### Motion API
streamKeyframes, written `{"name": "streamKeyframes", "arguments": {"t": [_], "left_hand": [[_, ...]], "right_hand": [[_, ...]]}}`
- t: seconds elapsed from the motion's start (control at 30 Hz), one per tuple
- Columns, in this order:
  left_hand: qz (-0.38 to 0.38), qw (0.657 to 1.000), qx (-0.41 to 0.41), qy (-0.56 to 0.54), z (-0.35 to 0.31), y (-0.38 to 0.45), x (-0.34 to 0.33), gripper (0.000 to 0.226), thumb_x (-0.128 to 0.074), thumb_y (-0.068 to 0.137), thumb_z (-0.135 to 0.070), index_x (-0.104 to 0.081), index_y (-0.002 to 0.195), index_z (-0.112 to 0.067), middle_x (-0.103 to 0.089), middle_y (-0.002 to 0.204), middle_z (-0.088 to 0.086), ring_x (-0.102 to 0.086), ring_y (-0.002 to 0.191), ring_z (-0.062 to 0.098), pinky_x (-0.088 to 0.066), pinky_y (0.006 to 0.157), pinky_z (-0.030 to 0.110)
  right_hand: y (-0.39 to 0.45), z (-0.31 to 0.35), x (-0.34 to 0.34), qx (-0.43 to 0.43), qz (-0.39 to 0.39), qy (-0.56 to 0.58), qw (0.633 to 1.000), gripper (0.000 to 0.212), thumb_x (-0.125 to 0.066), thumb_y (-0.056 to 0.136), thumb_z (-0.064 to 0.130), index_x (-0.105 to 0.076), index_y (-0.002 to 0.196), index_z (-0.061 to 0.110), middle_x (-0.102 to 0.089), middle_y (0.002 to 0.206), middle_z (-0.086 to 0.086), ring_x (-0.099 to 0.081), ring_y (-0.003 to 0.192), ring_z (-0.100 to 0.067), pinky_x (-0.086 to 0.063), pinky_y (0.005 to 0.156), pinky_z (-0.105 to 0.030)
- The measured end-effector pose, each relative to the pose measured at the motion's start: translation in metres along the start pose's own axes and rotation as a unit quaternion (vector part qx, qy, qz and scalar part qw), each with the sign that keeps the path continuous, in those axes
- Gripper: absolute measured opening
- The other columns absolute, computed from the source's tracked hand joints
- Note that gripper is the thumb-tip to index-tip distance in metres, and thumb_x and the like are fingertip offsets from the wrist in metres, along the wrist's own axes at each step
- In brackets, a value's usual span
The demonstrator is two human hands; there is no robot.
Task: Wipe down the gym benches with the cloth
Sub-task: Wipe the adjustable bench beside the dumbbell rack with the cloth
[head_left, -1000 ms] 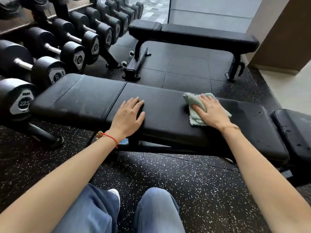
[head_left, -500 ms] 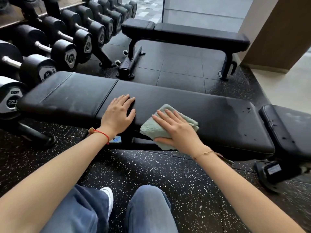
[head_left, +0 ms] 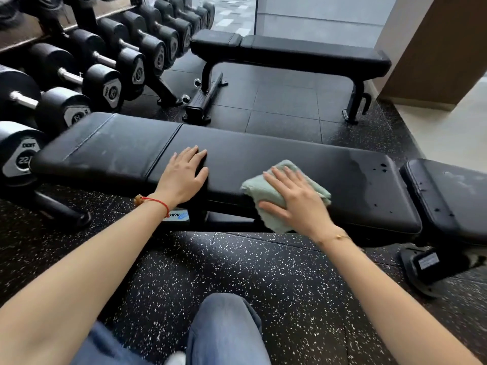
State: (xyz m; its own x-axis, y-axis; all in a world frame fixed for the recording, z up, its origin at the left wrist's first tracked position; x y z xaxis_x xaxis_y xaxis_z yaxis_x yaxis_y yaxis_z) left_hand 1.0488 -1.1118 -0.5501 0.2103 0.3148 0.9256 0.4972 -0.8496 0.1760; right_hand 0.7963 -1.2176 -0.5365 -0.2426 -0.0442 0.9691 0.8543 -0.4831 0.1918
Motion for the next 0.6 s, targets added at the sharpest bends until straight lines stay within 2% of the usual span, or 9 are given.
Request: {"name": "streamKeyframes", "arguments": {"t": [0.1,0.2,0.27,0.33,0.43,0.5,0.6], "left_hand": [[-0.025,1.000,-0.004,0.009,-0.021,-0.005,-0.004,0.052,-0.040,0.100,-0.033,-0.037,0.148,-0.014,-0.031,0.157,0.011,-0.021,0.148,0.024,-0.007,0.122,0.044],[-0.039,0.998,-0.046,0.009,-0.050,-0.009,-0.015,0.052,-0.039,0.100,-0.032,-0.036,0.149,-0.014,-0.032,0.157,0.009,-0.021,0.148,0.023,-0.007,0.122,0.044],[-0.029,0.998,-0.054,-0.007,-0.069,-0.006,-0.022,0.054,-0.039,0.099,-0.033,-0.033,0.150,-0.015,-0.029,0.158,0.008,-0.019,0.148,0.022,-0.006,0.123,0.043],[-0.021,0.997,-0.069,-0.010,-0.088,-0.001,-0.030,0.056,-0.038,0.099,-0.035,-0.031,0.151,-0.016,-0.027,0.159,0.007,-0.017,0.149,0.022,-0.005,0.123,0.043],[-0.008,0.996,-0.094,-0.004,-0.111,0.005,-0.039,0.058,-0.036,0.098,-0.037,-0.027,0.152,-0.017,-0.024,0.160,0.006,-0.014,0.150,0.022,-0.004,0.123,0.044],[0.000,0.995,-0.100,0.002,-0.120,0.009,-0.045,0.058,-0.035,0.098,-0.037,-0.027,0.152,-0.017,-0.023,0.160,0.007,-0.013,0.150,0.022,-0.003,0.123,0.044],[0.006,0.993,-0.117,-0.003,-0.130,0.014,-0.053,0.058,-0.034,0.098,-0.037,-0.026,0.152,-0.017,-0.023,0.160,0.007,-0.014,0.150,0.022,-0.003,0.122,0.045]], "right_hand": [[0.018,0.029,-0.009,-0.005,0.006,0.000,1.000,0.068,-0.036,0.095,0.063,-0.028,0.152,0.029,-0.022,0.161,0.002,-0.012,0.151,-0.019,-0.005,0.124,-0.038],[-0.007,0.013,-0.002,-0.004,-0.018,0.033,0.999,0.062,-0.039,0.096,0.057,-0.035,0.150,0.028,-0.029,0.158,0.003,-0.019,0.149,-0.016,-0.009,0.124,-0.037],[-0.032,-0.028,0.009,-0.067,-0.050,0.049,0.995,0.059,-0.046,0.096,0.052,-0.041,0.147,0.024,-0.036,0.155,0.000,-0.025,0.147,-0.018,-0.013,0.123,-0.036],[-0.041,-0.079,0.021,-0.175,-0.068,0.045,0.981,0.055,-0.051,0.097,0.043,-0.044,0.145,0.019,-0.041,0.153,-0.005,-0.030,0.145,-0.022,-0.012,0.122,-0.032],[-0.006,-0.109,0.027,-0.280,-0.047,0.006,0.959,0.054,-0.046,0.099,0.043,-0.040,0.148,0.019,-0.034,0.156,-0.007,-0.025,0.146,-0.026,-0.009,0.122,-0.037],[0.024,-0.092,0.015,-0.274,-0.025,0.003,0.961,0.055,-0.042,0.100,0.045,-0.034,0.150,0.023,-0.027,0.159,-0.004,-0.018,0.148,-0.025,-0.006,0.122,-0.040],[0.023,-0.057,0.005,-0.185,-0.023,0.034,0.982,0.054,-0.044,0.099,0.044,-0.034,0.150,0.028,-0.030,0.159,0.002,-0.017,0.149,-0.021,-0.007,0.123,-0.038]]}}
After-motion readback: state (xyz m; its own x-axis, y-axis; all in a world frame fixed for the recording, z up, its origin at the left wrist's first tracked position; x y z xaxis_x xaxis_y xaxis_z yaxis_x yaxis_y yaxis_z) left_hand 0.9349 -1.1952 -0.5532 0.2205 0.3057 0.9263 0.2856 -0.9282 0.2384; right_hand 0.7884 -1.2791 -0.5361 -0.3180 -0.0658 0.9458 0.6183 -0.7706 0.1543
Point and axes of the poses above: each hand's wrist, its own y-axis towards the middle knuckle, its own x-axis out of the back of the hand, z = x × y, the point moved 4 cm from there along y, towards the middle knuckle
